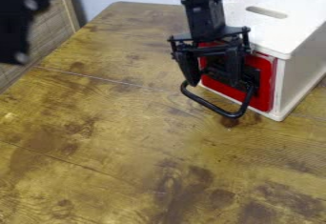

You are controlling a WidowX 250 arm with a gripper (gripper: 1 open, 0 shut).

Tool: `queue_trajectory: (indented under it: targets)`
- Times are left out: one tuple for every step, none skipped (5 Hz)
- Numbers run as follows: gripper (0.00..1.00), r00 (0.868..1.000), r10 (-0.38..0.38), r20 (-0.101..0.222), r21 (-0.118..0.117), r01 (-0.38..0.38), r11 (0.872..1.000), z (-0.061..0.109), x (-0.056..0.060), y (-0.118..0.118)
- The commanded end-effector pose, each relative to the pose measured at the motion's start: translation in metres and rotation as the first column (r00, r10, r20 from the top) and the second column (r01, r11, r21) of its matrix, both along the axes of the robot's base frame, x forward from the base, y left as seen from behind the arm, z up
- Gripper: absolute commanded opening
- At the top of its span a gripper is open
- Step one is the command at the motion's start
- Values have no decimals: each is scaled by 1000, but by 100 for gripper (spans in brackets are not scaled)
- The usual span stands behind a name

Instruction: Close the drawer

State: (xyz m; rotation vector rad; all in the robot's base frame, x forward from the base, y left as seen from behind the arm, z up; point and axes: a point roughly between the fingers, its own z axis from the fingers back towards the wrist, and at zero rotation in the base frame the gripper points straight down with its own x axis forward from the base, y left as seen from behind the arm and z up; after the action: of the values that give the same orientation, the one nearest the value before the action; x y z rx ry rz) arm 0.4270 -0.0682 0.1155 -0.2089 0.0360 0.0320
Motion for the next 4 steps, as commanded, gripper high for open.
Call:
queue_trajectory:
  targets:
    - [100, 992, -28, 125, -38, 33, 999, 61, -1, 8]
    - [100, 990, -59, 127, -31, 64, 997, 56, 6, 8]
    - [100, 988, -95, 120, -19, 98, 995, 44, 12, 7]
    - [100, 987, -121, 110, -12, 123, 992, 33, 15, 11]
